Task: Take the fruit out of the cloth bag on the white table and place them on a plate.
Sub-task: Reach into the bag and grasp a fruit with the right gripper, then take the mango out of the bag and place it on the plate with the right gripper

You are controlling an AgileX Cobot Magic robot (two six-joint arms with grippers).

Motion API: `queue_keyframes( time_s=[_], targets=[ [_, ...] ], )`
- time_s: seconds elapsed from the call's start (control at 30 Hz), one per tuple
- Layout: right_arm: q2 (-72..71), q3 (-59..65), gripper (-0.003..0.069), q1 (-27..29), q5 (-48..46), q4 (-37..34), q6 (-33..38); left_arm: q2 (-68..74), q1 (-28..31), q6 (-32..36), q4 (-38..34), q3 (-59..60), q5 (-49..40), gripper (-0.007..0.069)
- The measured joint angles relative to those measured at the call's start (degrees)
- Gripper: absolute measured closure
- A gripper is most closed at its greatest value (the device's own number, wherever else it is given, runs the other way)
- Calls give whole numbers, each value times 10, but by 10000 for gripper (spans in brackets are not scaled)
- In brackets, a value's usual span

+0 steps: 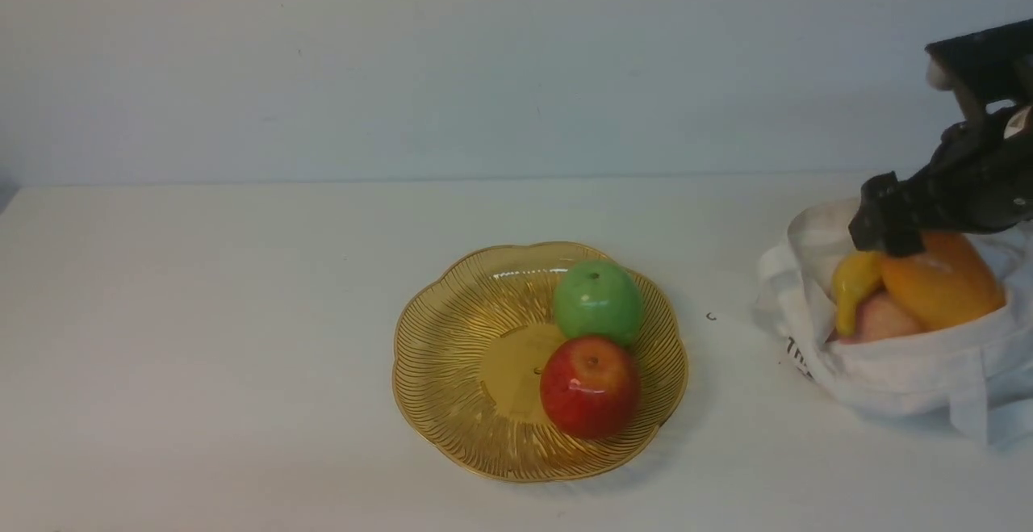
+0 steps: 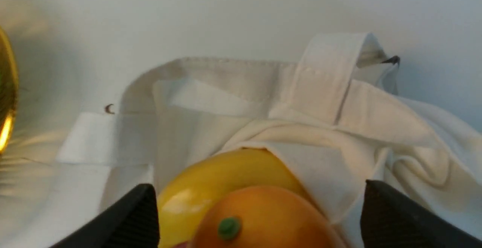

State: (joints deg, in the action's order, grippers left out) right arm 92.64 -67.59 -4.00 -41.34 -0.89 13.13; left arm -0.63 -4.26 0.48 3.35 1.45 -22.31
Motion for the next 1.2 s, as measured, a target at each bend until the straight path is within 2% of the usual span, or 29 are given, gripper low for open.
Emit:
queue_keyframes(
  time_s=[0.13, 0.23, 0.3, 0.5, 0.8, 0.97, 1.0, 1.03, 1.1, 1.13, 1.2],
  targets=[
    [16, 0, -29, -1, -5, 31, -10, 0, 0, 0, 0, 0, 0, 632],
    [24, 0, 8, -1, -11, 44, -23, 0, 0, 0, 0, 0, 0, 632],
    [25, 0, 123, -3, -11, 49, -52, 0, 0, 0, 0, 0, 0, 632],
    [14, 0, 123, -3, -8, 50, -65, 0, 0, 0, 0, 0, 0, 632],
    [-76, 0, 123, -3, 28, 30, -66, 0, 0, 0, 0, 0, 0, 632],
    [-128, 0, 123, -11, 64, -126, -46, 0, 0, 0, 0, 0, 0, 632],
    [-131, 0, 123, -20, 67, -174, -23, 0, 0, 0, 0, 0, 0, 632],
    [-132, 0, 123, -26, 68, -190, -9, 0, 0, 0, 0, 0, 0, 632],
    [-125, 0, 123, -56, 69, -291, 54, 0, 0, 0, 0, 0, 0, 632],
    [-124, 0, 123, -63, 69, -299, 67, 0, 0, 0, 0, 0, 0, 632],
    [-106, 0, 123, -98, 70, -390, 134, 0, 0, 0, 0, 0, 0, 632]
  ],
)
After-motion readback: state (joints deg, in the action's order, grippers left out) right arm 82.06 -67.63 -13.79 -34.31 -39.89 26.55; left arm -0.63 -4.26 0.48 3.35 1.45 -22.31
